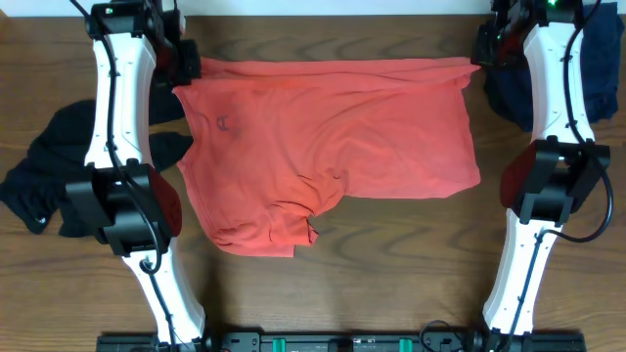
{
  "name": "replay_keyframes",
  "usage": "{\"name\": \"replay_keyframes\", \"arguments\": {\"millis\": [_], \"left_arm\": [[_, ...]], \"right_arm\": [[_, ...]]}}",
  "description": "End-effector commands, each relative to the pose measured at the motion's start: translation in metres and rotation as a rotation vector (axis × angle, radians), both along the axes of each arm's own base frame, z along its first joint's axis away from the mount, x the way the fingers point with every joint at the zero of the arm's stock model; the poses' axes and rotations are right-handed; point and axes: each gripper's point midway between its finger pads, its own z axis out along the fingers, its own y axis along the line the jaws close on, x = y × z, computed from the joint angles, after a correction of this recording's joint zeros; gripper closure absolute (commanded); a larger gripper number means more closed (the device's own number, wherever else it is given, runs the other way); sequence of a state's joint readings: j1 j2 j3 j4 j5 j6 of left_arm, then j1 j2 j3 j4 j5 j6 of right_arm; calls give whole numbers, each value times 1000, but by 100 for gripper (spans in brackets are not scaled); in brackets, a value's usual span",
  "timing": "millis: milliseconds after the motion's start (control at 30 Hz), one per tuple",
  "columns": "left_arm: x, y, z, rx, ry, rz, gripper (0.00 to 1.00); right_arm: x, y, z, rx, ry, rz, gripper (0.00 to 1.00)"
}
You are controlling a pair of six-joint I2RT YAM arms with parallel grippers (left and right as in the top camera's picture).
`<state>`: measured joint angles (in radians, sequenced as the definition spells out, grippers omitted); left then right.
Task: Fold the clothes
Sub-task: 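Lay the shirt flat on the table, pulling both grippers toward the top edge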
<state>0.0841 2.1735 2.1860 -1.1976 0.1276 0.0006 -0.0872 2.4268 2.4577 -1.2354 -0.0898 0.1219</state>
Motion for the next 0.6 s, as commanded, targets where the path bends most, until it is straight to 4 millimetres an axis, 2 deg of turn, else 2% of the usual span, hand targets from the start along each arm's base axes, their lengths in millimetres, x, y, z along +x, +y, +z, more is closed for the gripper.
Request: {"name": "replay_keyframes", "arguments": {"millis": [0, 400, 567], "left_arm": [[-10, 13, -10, 59, 52, 21, 94], [-36, 13, -56, 54, 185, 46, 94], [-39, 17, -61, 82, 199, 51, 94]], "right_arm": [[-7, 4, -5, -6, 32, 2, 99], [-44, 7, -57, 13, 221, -15, 99], [-49, 5, -65, 11, 244, -19, 99]]}}
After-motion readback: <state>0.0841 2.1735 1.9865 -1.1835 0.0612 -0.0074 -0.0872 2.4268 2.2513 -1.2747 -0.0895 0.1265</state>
